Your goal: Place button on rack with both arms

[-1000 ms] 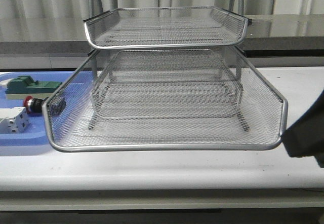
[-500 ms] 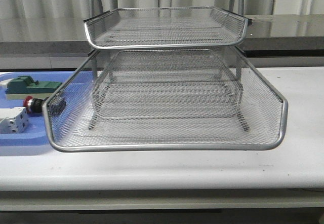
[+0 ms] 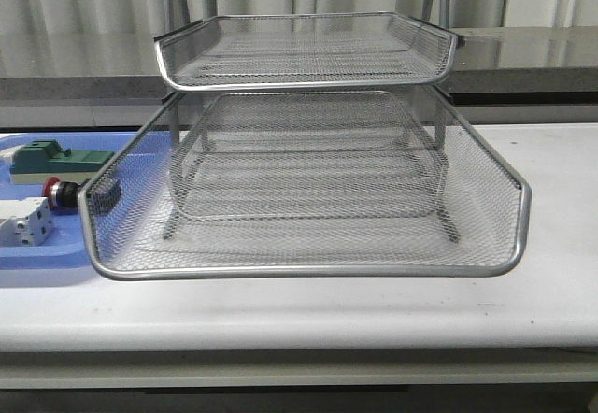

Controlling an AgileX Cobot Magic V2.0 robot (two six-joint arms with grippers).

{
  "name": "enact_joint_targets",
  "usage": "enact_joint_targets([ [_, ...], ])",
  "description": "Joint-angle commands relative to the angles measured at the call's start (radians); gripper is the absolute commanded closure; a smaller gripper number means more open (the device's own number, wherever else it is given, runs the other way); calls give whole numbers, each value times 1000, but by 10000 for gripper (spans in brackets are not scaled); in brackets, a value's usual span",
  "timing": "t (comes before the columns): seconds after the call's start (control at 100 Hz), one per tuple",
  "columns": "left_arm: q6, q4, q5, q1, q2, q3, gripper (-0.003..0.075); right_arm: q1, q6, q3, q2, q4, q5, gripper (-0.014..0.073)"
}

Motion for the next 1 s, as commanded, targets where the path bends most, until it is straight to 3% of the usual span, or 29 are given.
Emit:
enact_joint_targets([
  [0.0, -5, -9, -84, 1, -32, 33, 741, -1, 0, -32, 3, -13, -48, 463],
  [0.12, -5, -9, -84, 1, -32, 33, 741, -1, 0, -32, 3, -13, -42, 666],
  [0.99, -5, -9, -84, 1, -32, 33, 741, -1, 0, -31, 3, -13, -37, 662],
])
